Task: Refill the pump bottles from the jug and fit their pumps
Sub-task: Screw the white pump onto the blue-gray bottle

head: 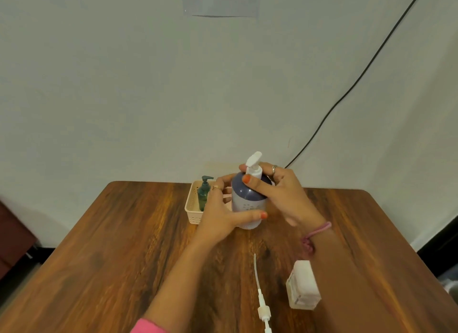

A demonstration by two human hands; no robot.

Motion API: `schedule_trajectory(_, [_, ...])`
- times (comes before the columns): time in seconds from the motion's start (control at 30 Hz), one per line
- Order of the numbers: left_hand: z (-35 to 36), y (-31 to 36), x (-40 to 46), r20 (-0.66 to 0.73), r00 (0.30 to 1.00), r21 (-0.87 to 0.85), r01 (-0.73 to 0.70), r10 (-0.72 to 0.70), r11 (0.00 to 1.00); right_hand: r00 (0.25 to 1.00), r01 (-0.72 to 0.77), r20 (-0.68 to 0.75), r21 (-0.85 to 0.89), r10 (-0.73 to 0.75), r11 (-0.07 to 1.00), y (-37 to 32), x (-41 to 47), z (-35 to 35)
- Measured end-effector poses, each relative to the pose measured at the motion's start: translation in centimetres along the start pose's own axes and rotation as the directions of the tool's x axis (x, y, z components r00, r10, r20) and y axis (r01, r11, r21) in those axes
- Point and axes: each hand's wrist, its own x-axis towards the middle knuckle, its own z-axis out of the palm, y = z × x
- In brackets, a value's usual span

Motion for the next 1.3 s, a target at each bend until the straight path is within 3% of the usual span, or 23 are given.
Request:
schedule_trajectory(0.07, [-1.8, -0.7, 0.2, 0.184, 0.971, -0.038, 0.163, -0.153, 0.986, 0.992, 0.031, 0.119, 0.008, -0.031, 1.000, -0.3, 0.2, -1.5])
schedule_trajectory(0.17, [-3.1, -1.9, 0.1, 0.454, 0.811, -0.218, 0.502, -0.369, 0.837, 0.972, 0.039, 0.229, 0.075, -0.056, 0.996, -0.4, 0.7, -2.6])
schedule_trajectory(0.23, [-3.0, -2.8, -0.2, 0.579, 0.716, -0.310, 0.636, -0.390, 0.706, 0.959, 0.021, 0.278, 0.114, -0.052, 0.993, -0.5, 1.0, -2.7])
schedule_trajectory(0.3, [-2.4, -3.4, -0.3, 0.615, 0.704, -0.384, 0.660, -0.354, 0.645, 0.950, 0.005, 0.311, 0.113, -0.040, 0.994, -0.4, 1.2, -2.6])
schedule_trajectory(0.4, [-2.0, -3.9, -0.2, 0.554, 0.767, -0.438, 0.600, -0.324, 0.669, 0.937, -0.030, 0.349, 0.066, 0.005, 0.997, 0.0, 1.3, -2.2])
schedule_trajectory(0.57, [-1.8, -4.7, 0.1, 0.404, 0.825, -0.293, 0.526, -0.395, 0.799, 0.940, -0.067, 0.337, 0.060, 0.043, 0.996, 1.2, 1.4, -2.0])
schedule_trajectory(0.73, [-1.2, -5.6, 0.6, 0.221, 0.898, -0.313, 0.434, -0.379, 0.845, 0.995, -0.045, 0.096, 0.108, 0.035, 0.993, 2.7, 0.6, -1.0])
schedule_trajectory(0.83, [-0.8, -6.0, 1.3, 0.111, 0.920, -0.340, 0.390, -0.375, 0.856, 0.994, -0.077, -0.081, -0.007, 0.076, 0.997, 5.4, 0.2, 0.1])
schedule_trajectory(0.97, [0.1, -6.9, 2.4, 0.000, 0.942, -0.343, 0.315, -0.335, 0.885, 0.986, -0.126, -0.130, -0.160, 0.105, 0.979, 9.4, 0.5, 1.7])
schedule_trajectory(1.13, [0.7, -7.9, 4.3, -0.042, 0.943, -0.185, 0.316, -0.329, 0.930, 0.981, -0.124, -0.174, -0.209, 0.088, 0.970, 11.0, 3.3, 1.0])
schedule_trajectory(1.3, [0.0, -10.0, 7.7, -0.081, 0.950, 0.233, 0.313, -0.303, 0.921, 0.980, -0.191, -0.111, -0.266, 0.166, 0.945, 13.0, 7.0, -0.6])
